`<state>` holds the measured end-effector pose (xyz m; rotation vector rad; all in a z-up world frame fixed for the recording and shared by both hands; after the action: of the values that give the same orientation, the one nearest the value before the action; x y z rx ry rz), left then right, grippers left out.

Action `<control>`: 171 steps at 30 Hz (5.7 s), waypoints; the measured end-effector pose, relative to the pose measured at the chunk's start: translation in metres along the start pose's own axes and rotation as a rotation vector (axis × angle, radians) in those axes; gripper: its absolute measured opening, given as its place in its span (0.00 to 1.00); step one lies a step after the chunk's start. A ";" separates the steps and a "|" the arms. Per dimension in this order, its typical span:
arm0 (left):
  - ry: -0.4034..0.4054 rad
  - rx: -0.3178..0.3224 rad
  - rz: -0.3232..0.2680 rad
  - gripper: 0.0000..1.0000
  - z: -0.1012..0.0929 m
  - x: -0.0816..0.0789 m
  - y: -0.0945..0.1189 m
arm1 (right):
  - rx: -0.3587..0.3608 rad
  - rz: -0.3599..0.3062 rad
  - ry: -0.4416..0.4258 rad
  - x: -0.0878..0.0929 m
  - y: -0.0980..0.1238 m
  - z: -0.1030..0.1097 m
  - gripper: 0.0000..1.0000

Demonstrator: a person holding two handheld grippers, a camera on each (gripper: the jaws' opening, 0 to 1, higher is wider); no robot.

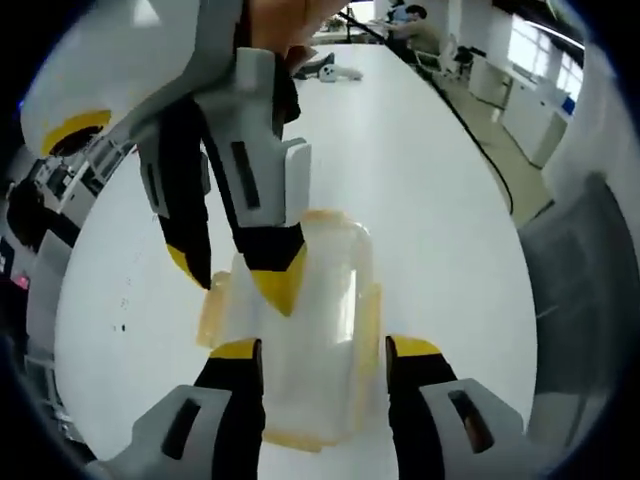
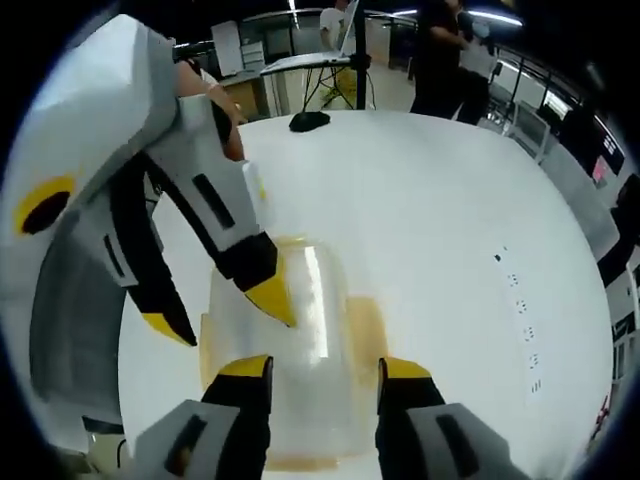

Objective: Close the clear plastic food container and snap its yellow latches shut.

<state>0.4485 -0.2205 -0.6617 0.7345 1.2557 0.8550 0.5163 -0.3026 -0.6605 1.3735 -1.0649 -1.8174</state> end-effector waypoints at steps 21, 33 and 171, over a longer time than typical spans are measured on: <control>-0.080 -0.131 0.021 0.48 -0.008 0.001 -0.010 | -0.127 0.071 0.013 -0.011 -0.008 -0.008 0.36; -0.105 -0.183 0.018 0.47 -0.009 0.002 -0.012 | -0.144 0.101 0.030 -0.013 -0.010 -0.008 0.36; -0.110 -0.048 0.099 0.75 0.029 0.029 0.012 | 0.137 0.090 0.041 0.030 0.031 0.034 0.64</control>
<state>0.4779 -0.1900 -0.6613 0.8001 1.1046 0.9103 0.4755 -0.3351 -0.6430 1.4119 -1.2296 -1.6709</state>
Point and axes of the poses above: the point that each gripper's makers call its tool centre point, and the gripper's own axes: y roughly backward along the fingers, z roughly to its left, x roughly out of its underside, the point moved 8 cm from there along y, roughly backward along the fingers, and after that the axes turned 8 degrees about -y, right-handed, at the moved point
